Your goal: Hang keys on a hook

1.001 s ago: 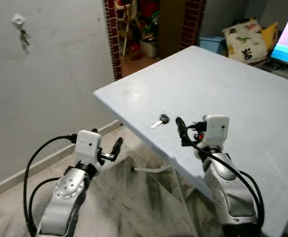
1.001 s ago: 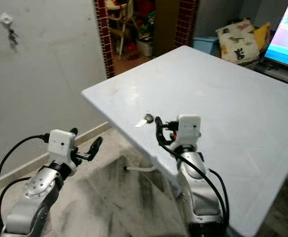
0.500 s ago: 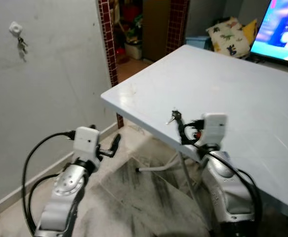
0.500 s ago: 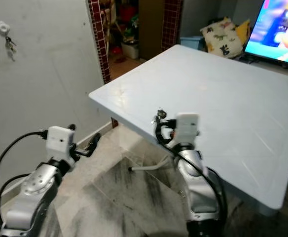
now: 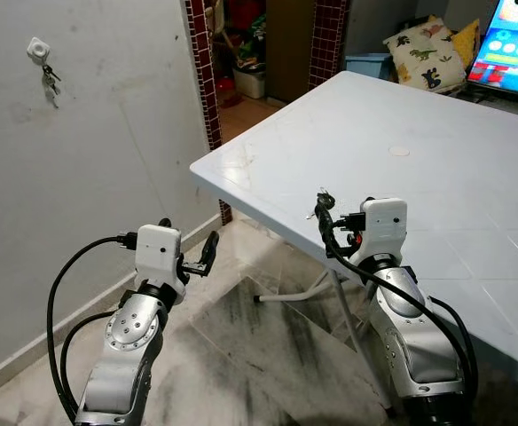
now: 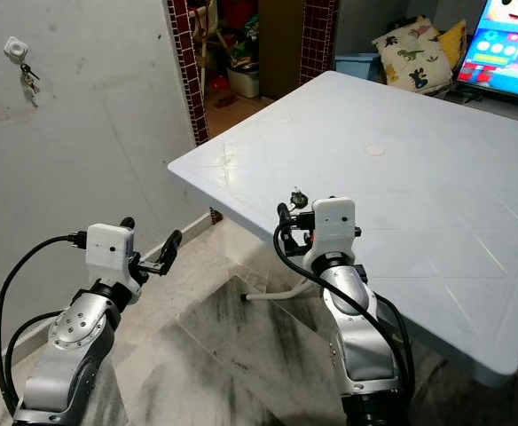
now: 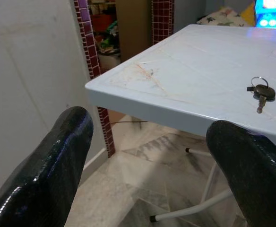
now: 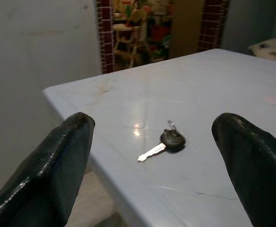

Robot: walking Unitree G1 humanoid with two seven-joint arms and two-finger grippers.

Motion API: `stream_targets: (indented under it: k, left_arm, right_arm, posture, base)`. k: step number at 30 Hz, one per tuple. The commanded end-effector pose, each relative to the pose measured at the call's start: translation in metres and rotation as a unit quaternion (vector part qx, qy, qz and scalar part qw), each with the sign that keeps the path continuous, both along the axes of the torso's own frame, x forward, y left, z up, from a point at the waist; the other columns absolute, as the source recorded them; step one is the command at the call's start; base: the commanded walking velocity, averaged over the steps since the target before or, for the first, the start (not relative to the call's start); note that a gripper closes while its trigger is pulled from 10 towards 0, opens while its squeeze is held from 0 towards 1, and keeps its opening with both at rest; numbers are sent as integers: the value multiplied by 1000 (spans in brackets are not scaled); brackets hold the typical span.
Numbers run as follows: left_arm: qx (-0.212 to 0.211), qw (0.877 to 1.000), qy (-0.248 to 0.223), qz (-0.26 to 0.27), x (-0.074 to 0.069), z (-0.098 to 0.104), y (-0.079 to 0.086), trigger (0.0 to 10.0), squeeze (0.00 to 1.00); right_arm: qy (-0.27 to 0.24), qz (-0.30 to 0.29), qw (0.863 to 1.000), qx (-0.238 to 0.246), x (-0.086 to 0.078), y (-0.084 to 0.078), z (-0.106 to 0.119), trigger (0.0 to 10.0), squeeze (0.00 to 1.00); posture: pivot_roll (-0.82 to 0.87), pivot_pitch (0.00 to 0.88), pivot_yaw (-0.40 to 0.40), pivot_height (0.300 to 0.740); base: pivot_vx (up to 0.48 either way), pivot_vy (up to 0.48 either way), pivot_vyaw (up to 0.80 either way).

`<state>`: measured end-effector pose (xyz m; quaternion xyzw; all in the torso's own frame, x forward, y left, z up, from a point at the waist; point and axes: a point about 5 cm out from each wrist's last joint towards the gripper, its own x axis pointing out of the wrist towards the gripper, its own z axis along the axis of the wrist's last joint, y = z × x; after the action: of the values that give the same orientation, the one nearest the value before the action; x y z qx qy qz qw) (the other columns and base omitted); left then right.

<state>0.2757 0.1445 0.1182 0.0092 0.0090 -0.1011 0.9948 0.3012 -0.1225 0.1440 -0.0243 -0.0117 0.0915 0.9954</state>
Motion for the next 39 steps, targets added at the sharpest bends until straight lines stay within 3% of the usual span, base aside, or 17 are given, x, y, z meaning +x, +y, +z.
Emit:
stream_targets:
  k: [1,11,18,30,33,35,39]
  left_arm:
    - [-5,1000,-1,5,2,0,2,10000,0]
    - [-11,1000,-2,7,2,-1,3,10000,0]
    - [-10,1000,3,11,0,-4,3,10000,0]
    - [-4,1000,2,21,-2,-5,9,10000,0]
    - [-19,999,5,29,-2,-5,12,10000,0]
    - [-19,999,6,29,-1,-5,13,10000,0]
    - [-31,999,11,23,-1,-6,14,10000,0]
  right_arm:
    - [-6,1,1000,-7,-1,3,5,10000,0]
    - [14,21,1000,-4,-4,3,0,10000,0]
    - [25,2,1000,-11,-3,-5,-3,10000,0]
    - [-11,-31,999,-32,-3,-9,0,10000,0]
    - [-34,-23,998,-57,-5,-6,2,10000,0]
    - [-11,-11,999,-38,-7,-4,0,10000,0]
    - [-20,-6,998,-60,-8,-5,-1,10000,0]
  posture:
    - [-10,0,44,740]
    - [-16,0,37,740]
    - [-14,0,35,740]
    - [-7,0,44,740]
    - [-7,0,46,740]
    - [-7,0,46,740]
    - [-7,0,50,740]
  base:
    - [0,0,0]
    - [0,-245,0]
    - [0,-216,0]
    - [0,0,0]
    - [0,0,0]
    - [0,0,0]
    - [0,0,0]
